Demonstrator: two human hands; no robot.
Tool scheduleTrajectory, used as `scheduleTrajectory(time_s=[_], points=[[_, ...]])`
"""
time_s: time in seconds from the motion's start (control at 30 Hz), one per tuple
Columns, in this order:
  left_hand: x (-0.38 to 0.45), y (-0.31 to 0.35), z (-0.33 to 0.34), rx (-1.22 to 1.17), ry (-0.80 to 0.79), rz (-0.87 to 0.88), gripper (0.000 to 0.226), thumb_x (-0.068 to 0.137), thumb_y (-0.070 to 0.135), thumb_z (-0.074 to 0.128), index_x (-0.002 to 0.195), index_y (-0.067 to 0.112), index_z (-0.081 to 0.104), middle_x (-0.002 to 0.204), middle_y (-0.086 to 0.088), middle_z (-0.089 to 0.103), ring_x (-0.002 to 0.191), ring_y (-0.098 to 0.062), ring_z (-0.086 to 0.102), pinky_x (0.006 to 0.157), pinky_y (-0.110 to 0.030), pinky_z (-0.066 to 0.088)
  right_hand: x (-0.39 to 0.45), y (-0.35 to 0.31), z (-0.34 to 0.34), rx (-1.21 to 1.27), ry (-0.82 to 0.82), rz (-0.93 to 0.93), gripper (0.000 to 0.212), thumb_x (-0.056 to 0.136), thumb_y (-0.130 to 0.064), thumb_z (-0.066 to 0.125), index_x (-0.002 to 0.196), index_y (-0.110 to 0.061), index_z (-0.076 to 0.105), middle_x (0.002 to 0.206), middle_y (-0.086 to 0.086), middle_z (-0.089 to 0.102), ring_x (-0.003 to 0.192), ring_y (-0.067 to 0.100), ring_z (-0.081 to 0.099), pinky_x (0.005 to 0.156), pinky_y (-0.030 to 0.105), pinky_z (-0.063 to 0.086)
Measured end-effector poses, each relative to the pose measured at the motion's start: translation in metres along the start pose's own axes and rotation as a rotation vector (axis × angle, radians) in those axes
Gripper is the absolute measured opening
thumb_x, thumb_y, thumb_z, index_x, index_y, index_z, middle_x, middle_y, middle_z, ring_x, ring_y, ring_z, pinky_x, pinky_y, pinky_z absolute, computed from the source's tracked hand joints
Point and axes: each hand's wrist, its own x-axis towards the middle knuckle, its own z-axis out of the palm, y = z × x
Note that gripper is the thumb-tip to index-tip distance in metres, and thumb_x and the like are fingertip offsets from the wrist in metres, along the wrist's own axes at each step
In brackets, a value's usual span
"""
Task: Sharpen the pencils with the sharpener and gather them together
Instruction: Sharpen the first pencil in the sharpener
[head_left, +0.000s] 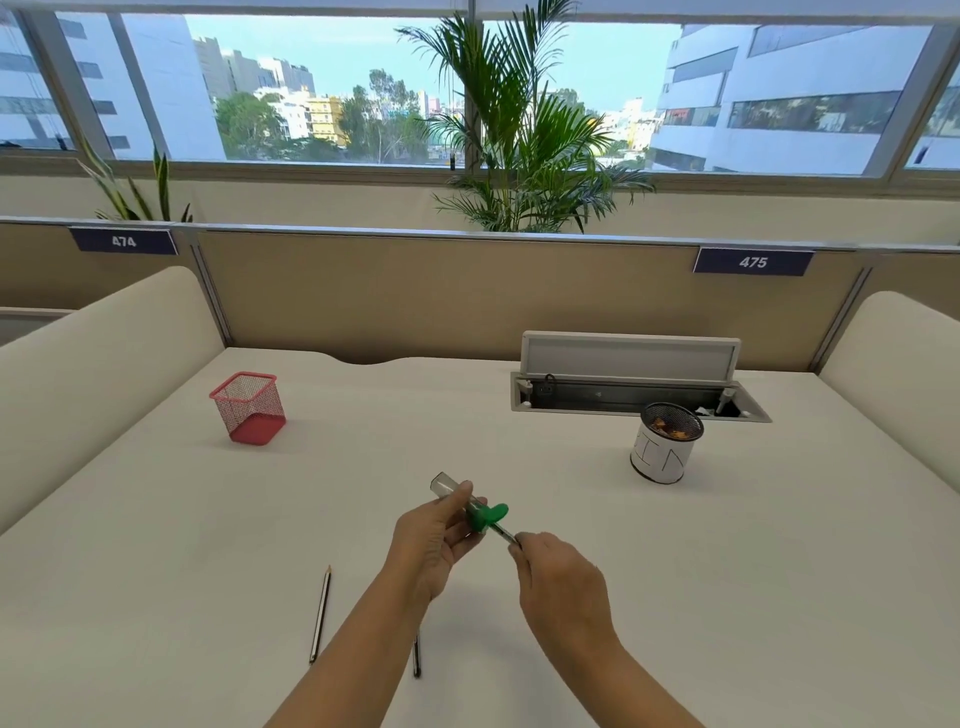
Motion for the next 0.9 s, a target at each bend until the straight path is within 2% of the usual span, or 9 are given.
scheduleTrajectory(time_s=[0.1, 0.17, 0.3, 0.37, 0.47, 0.57, 0.7, 0.8, 0.9], points=[[0.001, -0.006, 0.002, 0.000, 0.001, -0.007, 0.013, 0.085, 0.011, 0.062, 0.083, -0.002, 0.062, 0.070, -0.012, 0.073, 0.074, -0.025, 0.068, 0.074, -0.034, 0.054, -0.001, -0.004, 0.003, -0.074, 0.044, -0.014, 0.013, 0.072, -0.021, 0.065, 0.059, -0.020, 0.063, 0.045, -0.002, 0.052, 0.035, 0.012, 0.047, 0.034, 0.016, 0.018], [0.000, -0.010, 0.001, 0.022, -0.035, -0.009, 0.012, 0.087, 0.010, 0.060, 0.085, -0.001, 0.062, 0.072, -0.013, 0.073, 0.072, -0.023, 0.070, 0.074, -0.034, 0.055, -0.001, -0.011, -0.004, 0.026, -0.127, 0.208, 0.025, 0.090, -0.021, 0.052, 0.066, -0.018, 0.059, 0.053, -0.004, 0.051, 0.046, 0.016, 0.047, 0.041, 0.021, 0.020], [-0.004, -0.009, -0.004, 0.069, -0.146, -0.038, 0.010, 0.089, 0.009, 0.056, 0.088, 0.001, 0.062, 0.077, -0.011, 0.073, 0.076, -0.023, 0.070, 0.071, -0.031, 0.057, 0.009, -0.001, -0.019, 1.304, -0.651, 0.991, 0.036, 0.097, -0.024, 0.042, 0.063, -0.015, 0.050, 0.043, -0.007, 0.033, 0.031, 0.006, 0.025, 0.029, 0.014, 0.018], [-0.003, -0.007, -0.006, 0.090, -0.168, -0.057, 0.011, 0.089, 0.010, 0.055, 0.090, 0.001, 0.061, 0.078, -0.012, 0.073, 0.075, -0.023, 0.070, 0.070, -0.031, 0.057, 0.008, -0.002, -0.020, 1.573, -0.693, 1.118, 0.038, 0.099, -0.023, 0.040, 0.066, -0.011, 0.053, 0.040, -0.007, 0.029, 0.027, 0.004, 0.021, 0.024, 0.011, 0.013], [0.001, -0.006, -0.005, 0.095, -0.119, -0.072, 0.014, 0.088, 0.011, 0.057, 0.091, -0.002, 0.060, 0.073, -0.013, 0.074, 0.067, -0.021, 0.072, 0.063, -0.030, 0.059, 0.006, -0.009, -0.017, 1.170, -0.542, 0.854, 0.032, 0.097, -0.030, 0.041, 0.081, -0.009, 0.060, 0.054, -0.004, 0.043, 0.041, 0.006, 0.035, 0.037, 0.014, 0.025], [0.003, -0.003, -0.002, 0.030, -0.032, -0.069, 0.014, 0.088, 0.010, 0.059, 0.086, -0.004, 0.059, 0.064, -0.014, 0.072, 0.056, -0.020, 0.071, 0.055, -0.028, 0.058, 0.006, -0.007, -0.008, 0.531, -0.129, 0.369, 0.021, 0.093, -0.032, 0.051, 0.097, -0.012, 0.057, 0.082, -0.003, 0.055, 0.073, 0.012, 0.049, 0.060, 0.020, 0.037], [0.002, -0.005, 0.002, -0.014, 0.031, -0.057, 0.013, 0.086, 0.008, 0.061, 0.078, -0.002, 0.058, 0.055, -0.012, 0.069, 0.048, -0.019, 0.068, 0.054, -0.030, 0.058, 0.003, -0.001, -0.007, 0.000, -0.027, 0.036, 0.019, 0.069, -0.023, 0.079, 0.067, -0.017, 0.061, 0.057, -0.004, 0.059, 0.048, 0.010, 0.042, 0.046, 0.018, 0.028], [0.002, -0.010, 0.004, -0.009, 0.020, -0.037, 0.012, 0.087, 0.009, 0.060, 0.080, -0.001, 0.059, 0.058, -0.011, 0.071, 0.052, -0.018, 0.069, 0.058, -0.029, 0.058, 0.001, -0.003, -0.004, -0.062, -0.084, 0.030, 0.028, 0.056, -0.019, 0.086, 0.052, -0.020, 0.059, 0.042, -0.002, 0.052, 0.034, 0.012, 0.039, 0.038, 0.019, 0.016], [0.001, -0.009, 0.003, 0.065, -0.041, -0.018, 0.010, 0.089, 0.009, 0.057, 0.086, -0.001, 0.059, 0.076, -0.015, 0.071, 0.059, -0.018, 0.071, 0.066, -0.032, 0.057, 0.014, -0.006, -0.014, 0.670, -0.363, 0.573, 0.026, 0.091, -0.022, 0.053, 0.068, -0.014, 0.060, 0.048, -0.004, 0.050, 0.043, 0.011, 0.038, 0.040, 0.020, 0.026]])
